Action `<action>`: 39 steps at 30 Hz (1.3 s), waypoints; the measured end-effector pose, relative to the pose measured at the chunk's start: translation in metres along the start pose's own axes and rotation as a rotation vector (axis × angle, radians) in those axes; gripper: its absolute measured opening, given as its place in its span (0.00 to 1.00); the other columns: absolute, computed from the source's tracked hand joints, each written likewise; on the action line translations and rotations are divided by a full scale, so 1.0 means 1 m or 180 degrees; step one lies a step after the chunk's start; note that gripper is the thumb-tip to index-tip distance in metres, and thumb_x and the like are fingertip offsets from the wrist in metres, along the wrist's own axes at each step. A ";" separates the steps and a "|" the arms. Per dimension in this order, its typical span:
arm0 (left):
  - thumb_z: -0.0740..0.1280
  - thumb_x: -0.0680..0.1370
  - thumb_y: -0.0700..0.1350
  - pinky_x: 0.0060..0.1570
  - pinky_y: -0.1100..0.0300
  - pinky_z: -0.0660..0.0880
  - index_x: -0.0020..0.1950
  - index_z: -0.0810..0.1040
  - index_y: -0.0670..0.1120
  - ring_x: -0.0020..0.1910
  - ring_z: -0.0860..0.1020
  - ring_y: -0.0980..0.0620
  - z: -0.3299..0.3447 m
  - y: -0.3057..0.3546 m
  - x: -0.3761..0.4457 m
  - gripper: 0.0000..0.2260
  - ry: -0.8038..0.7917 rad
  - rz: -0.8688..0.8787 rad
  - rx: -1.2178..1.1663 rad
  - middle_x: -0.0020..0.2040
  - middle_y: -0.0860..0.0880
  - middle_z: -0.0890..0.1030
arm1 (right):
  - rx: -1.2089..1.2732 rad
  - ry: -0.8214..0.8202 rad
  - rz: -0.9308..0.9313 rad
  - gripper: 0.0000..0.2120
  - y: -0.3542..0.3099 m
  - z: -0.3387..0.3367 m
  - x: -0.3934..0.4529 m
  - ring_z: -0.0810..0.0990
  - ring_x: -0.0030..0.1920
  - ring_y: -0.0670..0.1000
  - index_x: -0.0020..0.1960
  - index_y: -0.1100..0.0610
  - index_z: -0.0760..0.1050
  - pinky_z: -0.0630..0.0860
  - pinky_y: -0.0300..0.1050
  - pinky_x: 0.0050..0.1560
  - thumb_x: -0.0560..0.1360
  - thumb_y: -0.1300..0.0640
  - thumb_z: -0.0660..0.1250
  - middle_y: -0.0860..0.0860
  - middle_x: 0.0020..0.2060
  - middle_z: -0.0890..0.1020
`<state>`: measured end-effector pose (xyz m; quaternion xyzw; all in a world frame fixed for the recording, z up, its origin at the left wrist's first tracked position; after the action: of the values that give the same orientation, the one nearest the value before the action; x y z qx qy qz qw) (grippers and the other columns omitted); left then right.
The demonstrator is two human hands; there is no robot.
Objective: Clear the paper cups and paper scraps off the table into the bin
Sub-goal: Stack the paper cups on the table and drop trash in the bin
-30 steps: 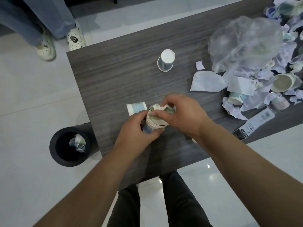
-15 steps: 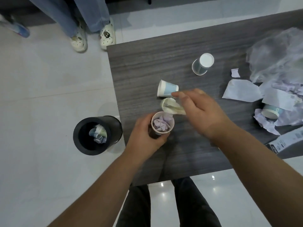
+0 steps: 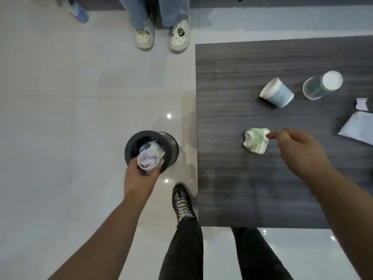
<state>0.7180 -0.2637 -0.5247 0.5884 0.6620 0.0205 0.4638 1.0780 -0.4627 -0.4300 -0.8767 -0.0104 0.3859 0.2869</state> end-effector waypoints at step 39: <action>0.65 0.86 0.46 0.40 0.57 0.78 0.62 0.83 0.47 0.39 0.83 0.51 0.014 0.007 0.006 0.09 -0.0636 -0.1242 -0.0377 0.50 0.48 0.88 | -0.1694 0.0327 -0.0682 0.35 0.041 0.068 0.050 0.73 0.67 0.69 0.77 0.47 0.71 0.71 0.61 0.71 0.72 0.52 0.77 0.63 0.70 0.70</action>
<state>0.7327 -0.2638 -0.5324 0.4201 0.7117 -0.0891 0.5560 1.0585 -0.4510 -0.5213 -0.9335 -0.1893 0.2922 0.0861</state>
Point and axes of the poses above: each hand's wrist, its own x-axis towards the middle knuckle, its own z-axis out of the palm, y = z × x, the point moved 2 cm from there along x, towards the middle knuckle
